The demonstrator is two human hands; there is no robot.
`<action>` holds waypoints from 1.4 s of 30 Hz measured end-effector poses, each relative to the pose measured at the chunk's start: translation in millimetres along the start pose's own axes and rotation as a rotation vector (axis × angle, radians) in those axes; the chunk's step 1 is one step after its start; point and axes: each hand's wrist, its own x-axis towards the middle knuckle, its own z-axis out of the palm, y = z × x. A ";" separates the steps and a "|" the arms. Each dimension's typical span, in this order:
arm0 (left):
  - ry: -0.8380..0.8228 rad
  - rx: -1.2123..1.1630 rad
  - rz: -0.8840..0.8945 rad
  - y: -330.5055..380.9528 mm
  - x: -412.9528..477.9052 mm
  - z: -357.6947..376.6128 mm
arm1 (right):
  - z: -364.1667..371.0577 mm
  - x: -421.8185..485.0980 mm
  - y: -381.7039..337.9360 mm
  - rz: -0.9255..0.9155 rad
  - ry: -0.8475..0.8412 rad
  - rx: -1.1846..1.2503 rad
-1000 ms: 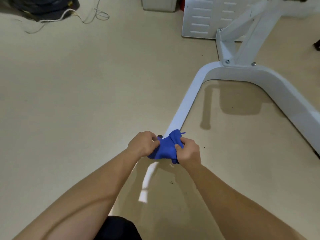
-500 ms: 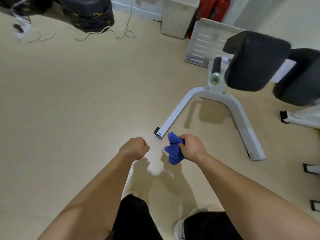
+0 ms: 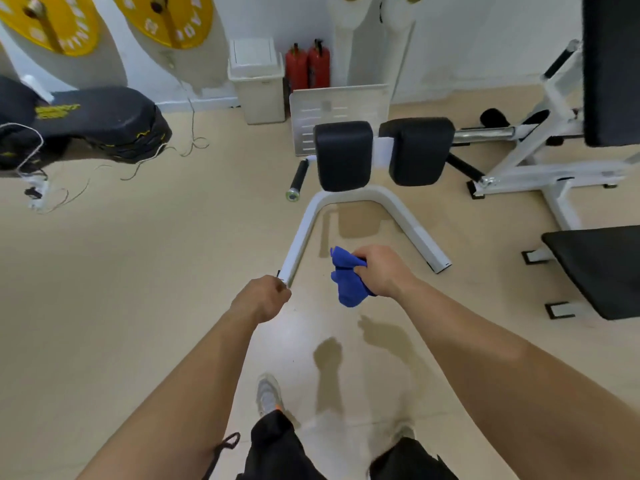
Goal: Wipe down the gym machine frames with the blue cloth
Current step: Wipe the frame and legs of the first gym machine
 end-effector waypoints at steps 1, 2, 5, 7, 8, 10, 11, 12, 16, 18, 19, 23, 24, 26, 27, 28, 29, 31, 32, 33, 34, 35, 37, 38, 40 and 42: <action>0.014 0.007 0.010 23.0 -6.3 5.4 | -16.7 -11.4 21.5 0.013 0.020 0.005; 0.026 0.013 0.025 47.1 -11.4 12.0 | -33.9 -21.6 43.8 0.026 0.041 0.005; 0.031 0.020 0.076 118.5 -24.8 39.5 | -85.6 -53.5 110.1 0.045 0.084 -0.040; 0.009 0.036 0.114 165.7 -34.5 57.6 | -116.4 -73.7 150.9 0.069 0.115 -0.042; -0.003 0.059 0.131 189.4 -40.3 65.1 | -130.9 -82.7 169.5 0.081 0.133 -0.047; -0.036 0.126 0.175 233.6 -49.1 77.4 | -158.0 -100.2 201.6 0.115 0.160 -0.048; -0.050 0.150 0.199 254.3 -50.8 82.5 | -170.3 -107.2 216.0 0.136 0.162 -0.050; -0.058 0.158 0.219 273.7 -50.0 86.7 | -181.7 -112.2 230.0 0.158 0.160 -0.050; -0.072 0.146 0.273 340.2 -30.3 100.3 | -222.3 -119.8 276.7 0.211 0.154 -0.050; -0.098 0.144 0.289 369.0 -11.0 108.0 | -240.6 -113.1 298.2 0.227 0.146 -0.039; -0.112 0.141 0.294 381.9 2.9 112.3 | -250.1 -106.7 308.6 0.239 0.143 -0.043; -0.186 0.028 0.268 433.0 58.0 128.4 | -287.6 -71.2 350.6 0.272 0.155 -0.063; -0.207 0.001 0.252 445.2 67.9 130.3 | -297.4 -63.3 359.1 0.284 0.144 -0.067; -0.243 -0.013 0.233 467.3 84.6 131.9 | -318.2 -48.0 373.0 0.311 0.128 -0.069; -0.257 -0.014 0.229 477.5 92.2 132.1 | -328.5 -39.5 379.0 0.322 0.127 -0.067; -0.265 -0.020 0.224 487.0 100.0 132.0 | -338.5 -30.4 384.2 0.327 0.127 -0.066; -0.267 -0.035 0.211 495.6 107.7 131.7 | -347.9 -21.9 388.7 0.324 0.123 -0.071; -0.255 -0.063 0.181 511.0 121.9 132.6 | -363.1 -3.8 397.9 0.302 0.099 -0.091; -0.243 -0.073 0.171 518.1 127.8 134.3 | -369.1 5.8 403.9 0.288 0.086 -0.098; -0.231 -0.084 0.160 525.4 133.4 136.6 | -374.8 15.7 410.4 0.269 0.077 -0.099; -0.221 -0.096 0.147 533.1 138.7 139.3 | -380.4 26.0 417.5 0.250 0.066 -0.098; -0.216 -0.110 0.129 540.7 143.6 142.6 | -386.0 36.4 424.4 0.227 0.047 -0.104; -0.205 -0.135 0.083 555.1 153.9 152.7 | -395.7 58.7 440.2 0.179 -0.007 -0.132; -0.193 -0.154 0.057 563.4 159.3 159.7 | -400.9 71.0 449.4 0.154 -0.037 -0.143; -0.157 -0.215 -0.002 580.8 169.1 177.0 | -410.7 94.9 469.6 0.107 -0.086 -0.140; -0.085 -0.311 -0.057 604.0 178.2 199.1 | -420.0 118.7 491.5 0.062 -0.130 -0.118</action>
